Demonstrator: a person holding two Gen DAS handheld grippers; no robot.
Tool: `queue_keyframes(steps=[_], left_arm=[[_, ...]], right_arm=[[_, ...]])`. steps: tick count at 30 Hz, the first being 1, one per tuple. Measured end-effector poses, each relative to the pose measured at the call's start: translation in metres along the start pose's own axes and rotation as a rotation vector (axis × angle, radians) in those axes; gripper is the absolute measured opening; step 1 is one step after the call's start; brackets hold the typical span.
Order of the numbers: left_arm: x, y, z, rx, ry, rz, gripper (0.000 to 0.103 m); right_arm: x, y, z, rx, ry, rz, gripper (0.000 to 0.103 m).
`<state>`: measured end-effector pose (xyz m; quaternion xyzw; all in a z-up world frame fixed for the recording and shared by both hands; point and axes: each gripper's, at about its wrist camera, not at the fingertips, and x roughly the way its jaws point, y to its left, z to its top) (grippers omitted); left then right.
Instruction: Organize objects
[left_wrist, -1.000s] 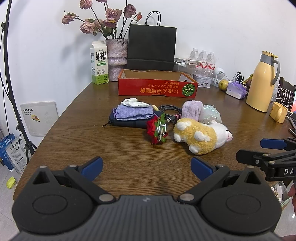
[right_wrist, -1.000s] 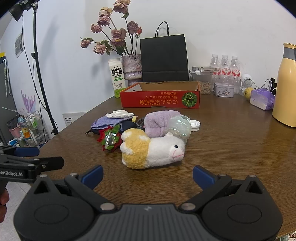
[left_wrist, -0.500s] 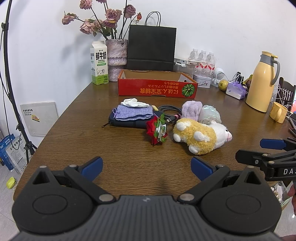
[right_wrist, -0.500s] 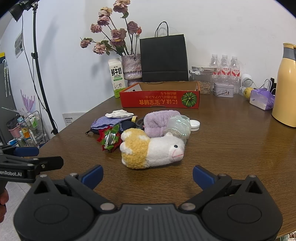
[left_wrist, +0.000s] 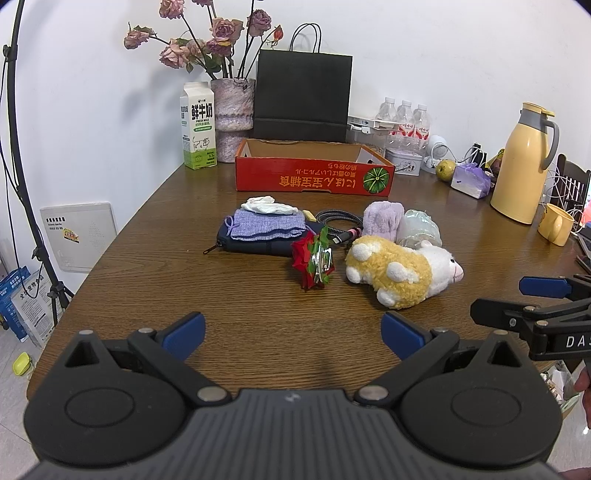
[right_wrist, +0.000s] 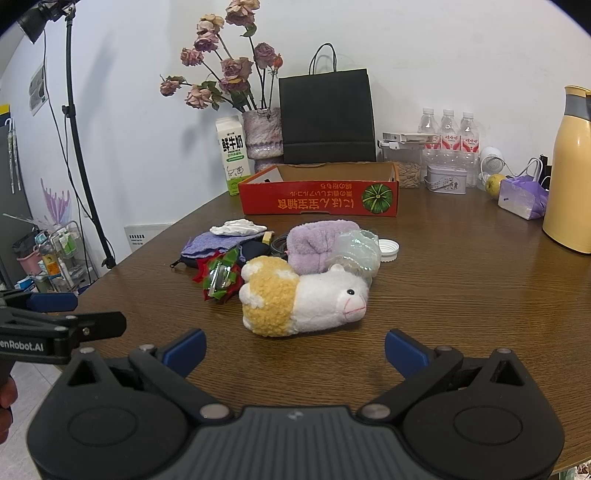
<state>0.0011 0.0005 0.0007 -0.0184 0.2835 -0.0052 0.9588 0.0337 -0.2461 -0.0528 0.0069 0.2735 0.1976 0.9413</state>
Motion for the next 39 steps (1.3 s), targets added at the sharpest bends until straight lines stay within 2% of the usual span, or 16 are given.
queue_keyframes(steps=[21, 39], left_arm=[[0.004, -0.003, 0.001, 0.000, 0.007, -0.003, 0.103], [0.051, 0.002, 0.007, 0.005, 0.050, 0.012, 0.103]], right_arm=[[0.002, 0.000, 0.001, -0.007, 0.007, 0.004, 0.103], [0.047, -0.009, 0.003, -0.006, 0.047, 0.019, 0.103]])
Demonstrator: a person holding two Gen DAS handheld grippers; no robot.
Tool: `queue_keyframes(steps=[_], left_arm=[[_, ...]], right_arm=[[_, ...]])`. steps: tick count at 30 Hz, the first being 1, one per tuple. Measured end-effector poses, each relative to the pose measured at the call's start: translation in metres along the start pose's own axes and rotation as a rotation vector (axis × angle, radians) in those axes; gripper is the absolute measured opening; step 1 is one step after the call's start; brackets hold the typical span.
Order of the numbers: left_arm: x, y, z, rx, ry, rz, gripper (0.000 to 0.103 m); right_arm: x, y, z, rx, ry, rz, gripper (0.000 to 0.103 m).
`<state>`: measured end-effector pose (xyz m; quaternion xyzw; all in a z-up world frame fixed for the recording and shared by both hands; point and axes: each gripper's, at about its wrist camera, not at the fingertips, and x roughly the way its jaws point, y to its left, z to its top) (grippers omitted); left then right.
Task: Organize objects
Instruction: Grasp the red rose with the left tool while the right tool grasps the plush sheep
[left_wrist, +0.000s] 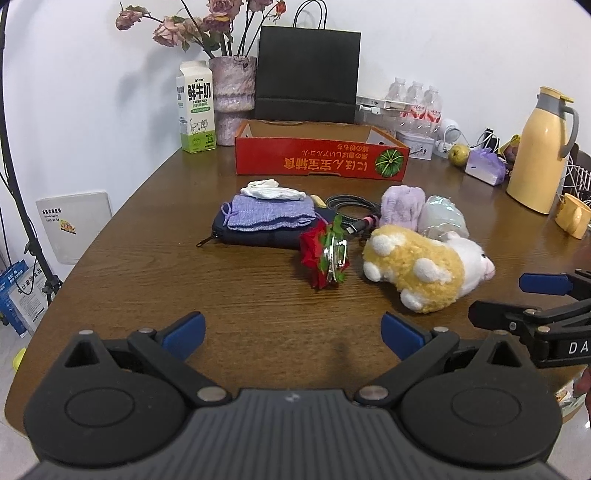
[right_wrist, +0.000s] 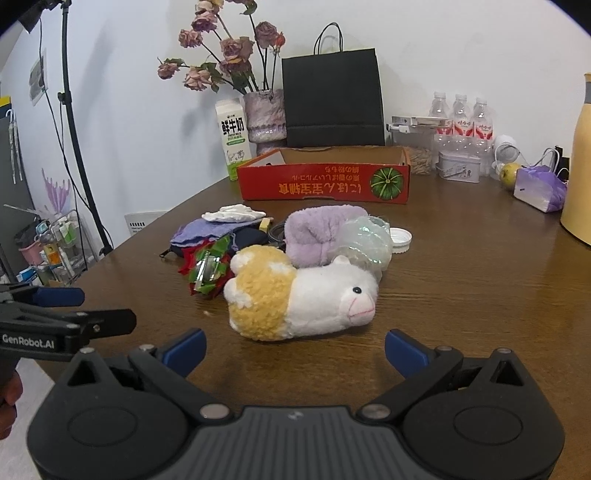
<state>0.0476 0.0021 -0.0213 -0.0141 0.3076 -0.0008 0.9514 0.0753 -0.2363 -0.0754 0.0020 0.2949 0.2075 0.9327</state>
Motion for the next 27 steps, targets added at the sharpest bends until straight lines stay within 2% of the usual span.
queue_keyframes(steps=[13, 27], left_arm=[[0.043, 0.011, 0.015, -0.027, 0.036, 0.015, 0.103], [0.064, 0.017, 0.028, -0.047, 0.039, 0.019, 0.103]], right_arm=[[0.045, -0.005, 0.017, -0.005, 0.004, 0.002, 0.103], [0.064, -0.010, 0.025, -0.018, 0.015, 0.018, 0.103]])
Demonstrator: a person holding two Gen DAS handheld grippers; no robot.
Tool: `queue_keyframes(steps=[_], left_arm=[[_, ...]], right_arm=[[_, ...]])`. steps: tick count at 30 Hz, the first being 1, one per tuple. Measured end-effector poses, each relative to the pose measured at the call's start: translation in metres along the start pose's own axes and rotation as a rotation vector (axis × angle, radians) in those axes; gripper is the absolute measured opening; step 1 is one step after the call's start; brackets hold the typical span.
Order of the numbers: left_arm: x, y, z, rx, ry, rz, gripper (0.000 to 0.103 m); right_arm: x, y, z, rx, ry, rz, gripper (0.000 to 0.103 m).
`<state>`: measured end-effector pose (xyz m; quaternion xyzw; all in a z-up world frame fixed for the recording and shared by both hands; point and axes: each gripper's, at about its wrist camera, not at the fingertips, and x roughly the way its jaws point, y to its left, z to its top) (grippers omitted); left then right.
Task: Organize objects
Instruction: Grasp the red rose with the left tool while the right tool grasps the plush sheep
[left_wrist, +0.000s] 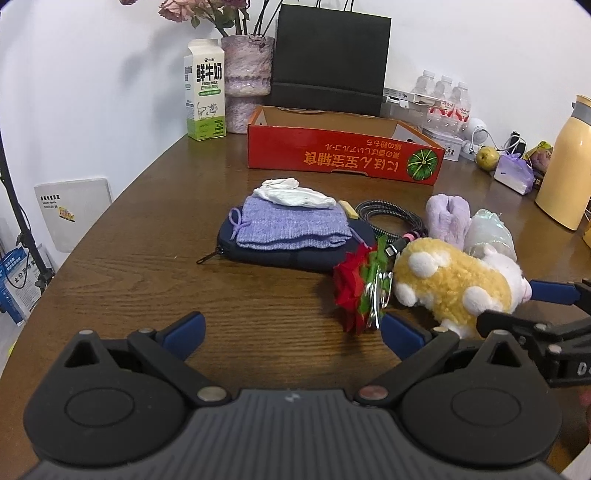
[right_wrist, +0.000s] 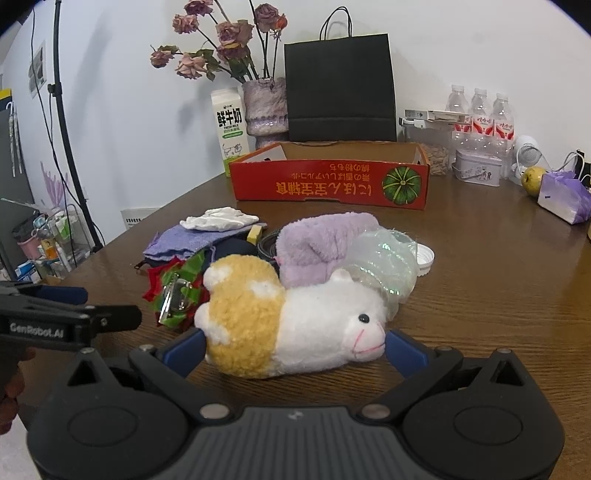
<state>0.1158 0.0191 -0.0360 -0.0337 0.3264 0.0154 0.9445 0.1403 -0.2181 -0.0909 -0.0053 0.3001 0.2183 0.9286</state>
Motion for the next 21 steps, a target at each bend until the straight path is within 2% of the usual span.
queue_keyframes(steps=[11, 15, 18, 21], left_arm=[[0.027, -0.021, 0.015, 0.016, -0.011, -0.013, 0.103], [0.031, -0.024, 0.016, 0.019, -0.007, -0.019, 0.097], [0.033, -0.025, 0.017, 0.019, -0.009, -0.028, 0.081], [0.034, -0.029, 0.018, 0.037, -0.007, -0.054, 0.061]], right_arm=[[0.000, -0.004, 0.000, 0.000, -0.001, 0.002, 0.103], [0.001, -0.004, 0.001, -0.001, -0.001, 0.006, 0.103], [0.001, -0.004, 0.001, 0.000, -0.001, 0.009, 0.103], [0.002, -0.005, 0.001, 0.002, 0.000, 0.011, 0.103]])
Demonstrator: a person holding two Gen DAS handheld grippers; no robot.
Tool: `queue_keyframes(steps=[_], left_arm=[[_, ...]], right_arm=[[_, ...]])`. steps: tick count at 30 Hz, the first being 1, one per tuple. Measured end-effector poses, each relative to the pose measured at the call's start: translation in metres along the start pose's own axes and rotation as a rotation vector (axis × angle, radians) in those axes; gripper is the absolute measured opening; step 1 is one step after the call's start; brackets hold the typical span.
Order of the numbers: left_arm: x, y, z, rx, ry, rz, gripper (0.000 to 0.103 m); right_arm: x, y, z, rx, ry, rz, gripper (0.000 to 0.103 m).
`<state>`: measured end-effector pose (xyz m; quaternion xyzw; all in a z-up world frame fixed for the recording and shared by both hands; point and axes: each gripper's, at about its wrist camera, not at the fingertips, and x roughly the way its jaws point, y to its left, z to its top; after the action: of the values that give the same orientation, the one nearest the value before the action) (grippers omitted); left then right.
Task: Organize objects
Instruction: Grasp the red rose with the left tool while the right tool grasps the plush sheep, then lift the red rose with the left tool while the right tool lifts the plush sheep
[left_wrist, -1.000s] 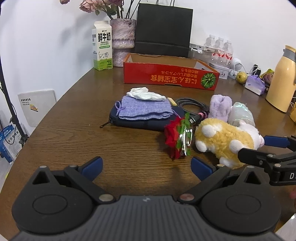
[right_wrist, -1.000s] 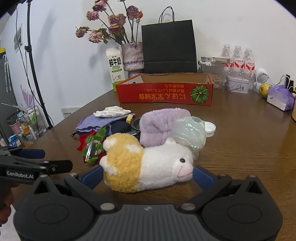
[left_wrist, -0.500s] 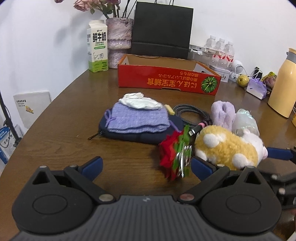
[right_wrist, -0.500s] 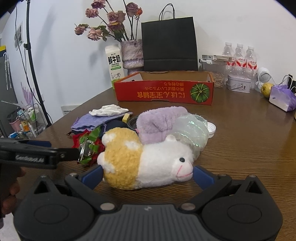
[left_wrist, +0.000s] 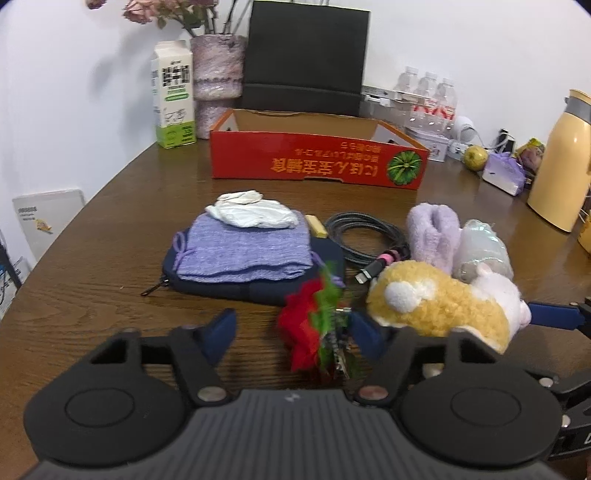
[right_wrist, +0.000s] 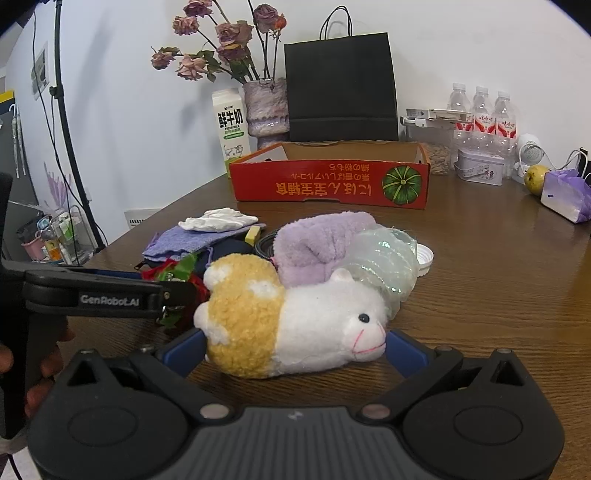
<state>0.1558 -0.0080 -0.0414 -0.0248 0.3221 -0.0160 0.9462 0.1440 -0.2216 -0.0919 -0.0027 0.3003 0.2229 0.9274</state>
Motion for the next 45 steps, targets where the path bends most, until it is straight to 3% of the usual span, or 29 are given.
queue_keyframes(steps=[1, 2, 10, 15, 22, 26, 32, 37, 40, 45], left_arm=[[0.000, -0.002, 0.000, 0.018, 0.003, -0.010, 0.046], [0.001, -0.004, 0.000, 0.029, 0.005, -0.020, 0.041], [-0.009, 0.004, -0.003, 0.015, -0.006, 0.000, 0.039], [-0.027, 0.020, -0.007, -0.007, -0.019, 0.019, 0.039], [-0.048, 0.032, -0.015, -0.036, -0.035, 0.035, 0.040], [-0.061, 0.035, -0.020, -0.041, -0.049, 0.040, 0.040], [-0.074, 0.039, -0.024, -0.052, -0.060, 0.059, 0.040], [-0.085, 0.036, -0.026, -0.046, -0.069, 0.066, 0.040], [-0.091, 0.032, -0.027, -0.040, -0.075, 0.071, 0.040], [-0.100, 0.026, -0.029, -0.039, -0.083, 0.074, 0.040]], right_arm=[[0.000, 0.000, 0.000, 0.001, 0.000, 0.000, 0.103], [0.000, 0.000, 0.000, 0.000, 0.000, -0.001, 0.103], [-0.002, 0.002, 0.002, -0.008, 0.001, -0.012, 0.103], [-0.015, 0.005, 0.008, -0.020, -0.041, -0.033, 0.103], [-0.013, 0.032, 0.021, -0.096, -0.070, -0.028, 0.103], [0.002, 0.048, 0.023, -0.166, -0.062, -0.104, 0.103], [0.011, 0.043, 0.011, -0.221, -0.044, -0.098, 0.080], [0.000, 0.039, 0.005, -0.347, -0.049, -0.011, 0.063], [-0.006, 0.034, 0.003, -0.469, -0.029, 0.066, 0.061], [-0.013, 0.025, 0.010, -0.524, 0.016, 0.144, 0.060]])
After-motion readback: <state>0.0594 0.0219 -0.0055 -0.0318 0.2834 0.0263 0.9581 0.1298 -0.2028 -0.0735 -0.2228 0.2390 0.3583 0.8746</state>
